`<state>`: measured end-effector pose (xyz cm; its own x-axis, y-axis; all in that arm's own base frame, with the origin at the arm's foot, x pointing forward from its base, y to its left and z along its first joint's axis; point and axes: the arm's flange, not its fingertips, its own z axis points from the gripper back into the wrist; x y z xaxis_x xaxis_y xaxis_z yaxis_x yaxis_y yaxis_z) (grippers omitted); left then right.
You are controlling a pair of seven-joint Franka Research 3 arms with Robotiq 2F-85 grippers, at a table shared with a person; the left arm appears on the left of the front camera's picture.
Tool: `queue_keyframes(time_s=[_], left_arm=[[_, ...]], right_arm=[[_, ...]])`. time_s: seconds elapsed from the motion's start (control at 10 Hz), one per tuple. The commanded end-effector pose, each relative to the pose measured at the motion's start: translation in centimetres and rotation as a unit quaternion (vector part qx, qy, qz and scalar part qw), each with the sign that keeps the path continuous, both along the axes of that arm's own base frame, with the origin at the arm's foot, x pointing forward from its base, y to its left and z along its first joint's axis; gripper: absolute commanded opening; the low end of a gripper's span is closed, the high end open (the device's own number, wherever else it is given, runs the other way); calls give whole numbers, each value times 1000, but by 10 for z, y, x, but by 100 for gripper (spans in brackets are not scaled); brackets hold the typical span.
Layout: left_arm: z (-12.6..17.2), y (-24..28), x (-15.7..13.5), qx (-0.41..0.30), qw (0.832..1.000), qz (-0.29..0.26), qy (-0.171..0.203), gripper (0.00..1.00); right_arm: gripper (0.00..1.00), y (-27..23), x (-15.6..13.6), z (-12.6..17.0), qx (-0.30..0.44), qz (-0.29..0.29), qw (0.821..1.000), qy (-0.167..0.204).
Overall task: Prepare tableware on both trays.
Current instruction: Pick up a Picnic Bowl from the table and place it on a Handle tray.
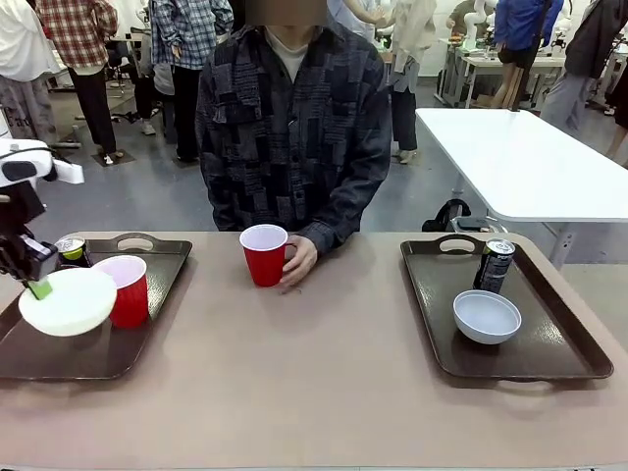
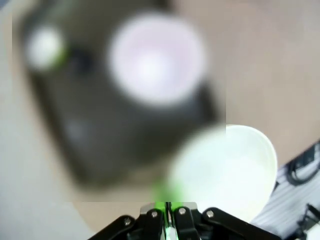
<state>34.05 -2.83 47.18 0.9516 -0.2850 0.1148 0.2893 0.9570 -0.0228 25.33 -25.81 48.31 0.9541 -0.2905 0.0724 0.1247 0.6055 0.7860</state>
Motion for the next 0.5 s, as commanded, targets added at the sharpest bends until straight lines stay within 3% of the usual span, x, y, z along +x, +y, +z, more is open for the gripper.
queue_keyframes(time_s=[0.0, 0.4], left_arm=[[-27, 21, 11, -1, 999, 41, -3, 0], [-33, 65, 27, -8, 995, 103, 6, 0]], right_arm=[[100, -1, -3, -1, -1, 8, 1000, -6], [100, -1, -3, -1, -1, 8, 1000, -6]])
